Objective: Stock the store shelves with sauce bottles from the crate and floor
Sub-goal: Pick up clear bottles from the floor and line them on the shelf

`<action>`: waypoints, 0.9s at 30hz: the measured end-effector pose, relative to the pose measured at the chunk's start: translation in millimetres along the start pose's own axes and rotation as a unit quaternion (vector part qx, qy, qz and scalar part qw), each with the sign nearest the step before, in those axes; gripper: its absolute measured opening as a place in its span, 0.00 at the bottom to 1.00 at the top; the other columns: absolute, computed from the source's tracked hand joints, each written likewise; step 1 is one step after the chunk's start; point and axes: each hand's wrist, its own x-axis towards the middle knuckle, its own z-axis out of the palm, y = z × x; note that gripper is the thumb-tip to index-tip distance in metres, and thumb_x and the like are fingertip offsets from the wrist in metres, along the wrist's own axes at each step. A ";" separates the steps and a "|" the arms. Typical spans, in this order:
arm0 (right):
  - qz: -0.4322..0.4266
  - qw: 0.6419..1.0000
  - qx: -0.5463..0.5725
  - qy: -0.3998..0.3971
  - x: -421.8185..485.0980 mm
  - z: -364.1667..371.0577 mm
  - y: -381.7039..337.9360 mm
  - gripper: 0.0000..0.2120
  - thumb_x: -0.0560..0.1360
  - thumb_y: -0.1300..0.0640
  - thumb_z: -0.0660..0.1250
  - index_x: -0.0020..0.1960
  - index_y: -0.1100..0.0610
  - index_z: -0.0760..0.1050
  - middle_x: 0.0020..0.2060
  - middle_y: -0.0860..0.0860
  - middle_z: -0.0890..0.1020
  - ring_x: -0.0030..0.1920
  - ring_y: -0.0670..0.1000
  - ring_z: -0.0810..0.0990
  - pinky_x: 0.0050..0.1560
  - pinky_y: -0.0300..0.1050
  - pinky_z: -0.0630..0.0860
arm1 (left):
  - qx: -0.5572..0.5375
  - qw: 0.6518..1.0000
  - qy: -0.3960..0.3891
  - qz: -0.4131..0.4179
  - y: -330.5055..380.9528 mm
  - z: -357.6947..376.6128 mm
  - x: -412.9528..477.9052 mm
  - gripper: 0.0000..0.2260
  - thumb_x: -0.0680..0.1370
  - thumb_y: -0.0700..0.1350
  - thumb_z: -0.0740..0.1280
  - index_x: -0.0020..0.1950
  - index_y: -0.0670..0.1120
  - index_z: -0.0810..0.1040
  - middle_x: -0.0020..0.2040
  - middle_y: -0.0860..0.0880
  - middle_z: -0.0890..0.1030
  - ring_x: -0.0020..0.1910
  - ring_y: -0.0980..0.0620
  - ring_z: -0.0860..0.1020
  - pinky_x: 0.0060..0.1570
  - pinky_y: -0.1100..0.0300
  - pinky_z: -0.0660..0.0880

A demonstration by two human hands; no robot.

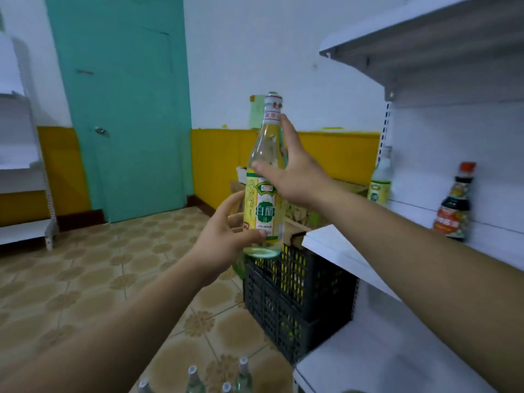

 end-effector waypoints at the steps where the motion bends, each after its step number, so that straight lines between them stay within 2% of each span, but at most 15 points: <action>1: 0.016 1.000 -0.016 -0.002 -4.1 -9.6 7.6 0.43 0.75 0.46 0.68 0.76 0.34 0.40 0.73 0.47 0.68 0.63 0.52 0.76 0.61 0.55 0.76 | -0.002 1.000 -0.014 -0.001 -2.2 7.0 7.3 0.32 0.71 0.31 0.70 0.66 0.57 0.65 0.52 0.45 0.81 0.48 0.48 0.83 0.48 0.51 0.80; 5: 0.077 0.996 -0.025 0.028 -14.8 -42.5 48.0 0.45 0.74 0.48 0.70 0.73 0.29 0.39 0.70 0.43 0.71 0.55 0.52 0.82 0.51 0.58 0.81 | 0.016 0.996 -0.087 0.006 -21.6 43.6 42.6 0.34 0.72 0.32 0.70 0.70 0.57 0.63 0.55 0.45 0.80 0.48 0.49 0.83 0.51 0.51 0.79; 7: 0.098 0.993 -0.015 0.062 -17.6 -60.0 69.6 0.45 0.75 0.50 0.70 0.74 0.30 0.39 0.68 0.43 0.73 0.55 0.52 0.82 0.49 0.57 0.82 | 0.049 0.990 -0.129 0.023 -33.3 67.5 63.7 0.34 0.73 0.35 0.71 0.70 0.61 0.61 0.58 0.51 0.78 0.50 0.52 0.82 0.53 0.51 0.78; 10: 0.124 0.986 -0.038 0.109 -25.3 -88.8 98.7 0.45 0.77 0.54 0.69 0.77 0.35 0.39 0.68 0.43 0.72 0.56 0.45 0.77 0.50 0.45 0.79 | 0.058 0.980 -0.190 0.027 -46.6 108.2 92.8 0.33 0.74 0.36 0.71 0.68 0.64 0.61 0.57 0.55 0.75 0.50 0.55 0.81 0.50 0.59 0.79; 12: 0.141 0.980 -0.063 0.128 -31.6 -105.0 116.3 0.44 0.77 0.55 0.68 0.77 0.36 0.39 0.69 0.45 0.71 0.55 0.45 0.75 0.50 0.42 0.75 | 0.063 0.972 -0.227 0.025 -59.4 135.0 111.1 0.32 0.75 0.37 0.70 0.67 0.65 0.60 0.59 0.53 0.75 0.55 0.54 0.78 0.52 0.57 0.78; 15: 0.168 0.969 -0.090 0.154 -35.3 -123.6 144.2 0.45 0.77 0.55 0.68 0.77 0.35 0.39 0.72 0.47 0.69 0.61 0.52 0.77 0.55 0.48 0.77 | 0.090 0.960 -0.264 0.027 -82.1 167.4 134.3 0.34 0.75 0.40 0.71 0.72 0.63 0.58 0.64 0.51 0.74 0.60 0.55 0.76 0.59 0.52 0.75; 17: 0.186 0.963 -0.105 0.163 -34.3 -132.7 162.9 0.44 0.77 0.55 0.68 0.77 0.35 0.39 0.72 0.48 0.69 0.62 0.54 0.77 0.58 0.52 0.78 | 0.159 0.948 -0.275 0.032 -97.8 180.6 149.4 0.37 0.75 0.48 0.71 0.76 0.60 0.53 0.69 0.50 0.72 0.66 0.54 0.71 0.65 0.51 0.70; 19: 0.200 0.960 -0.108 0.166 -32.3 -139.8 182.5 0.44 0.77 0.55 0.69 0.76 0.35 0.40 0.72 0.49 0.69 0.64 0.54 0.77 0.61 0.55 0.77 | 0.261 0.922 -0.285 0.016 -112.7 187.3 164.9 0.38 0.75 0.54 0.69 0.78 0.58 0.50 0.74 0.49 0.66 0.72 0.50 0.64 0.68 0.52 0.65; 22: 0.224 0.952 -0.123 0.168 -28.6 -145.9 209.3 0.45 0.76 0.55 0.69 0.75 0.33 0.40 0.71 0.51 0.70 0.63 0.54 0.77 0.61 0.57 0.77 | 0.421 0.855 -0.303 0.000 -135.0 190.0 183.8 0.34 0.76 0.61 0.64 0.77 0.54 0.54 0.77 0.51 0.58 0.76 0.50 0.58 0.72 0.52 0.58; 25: 0.234 0.945 -0.139 0.182 -20.8 -151.0 230.6 0.45 0.76 0.53 0.69 0.74 0.31 0.39 0.70 0.52 0.71 0.61 0.55 0.77 0.60 0.58 0.77 | 0.553 0.775 -0.305 0.007 -151.0 191.4 198.7 0.33 0.75 0.68 0.56 0.77 0.56 0.55 0.79 0.52 0.53 0.77 0.51 0.50 0.74 0.42 0.49; 27: 0.232 0.944 -0.143 0.187 -13.0 -154.4 242.7 0.45 0.76 0.53 0.69 0.75 0.31 0.39 0.70 0.52 0.71 0.61 0.55 0.77 0.60 0.58 0.77 | 0.588 0.748 -0.308 -0.002 -155.6 192.6 206.9 0.33 0.75 0.70 0.51 0.77 0.58 0.54 0.79 0.53 0.50 0.78 0.51 0.47 0.73 0.38 0.46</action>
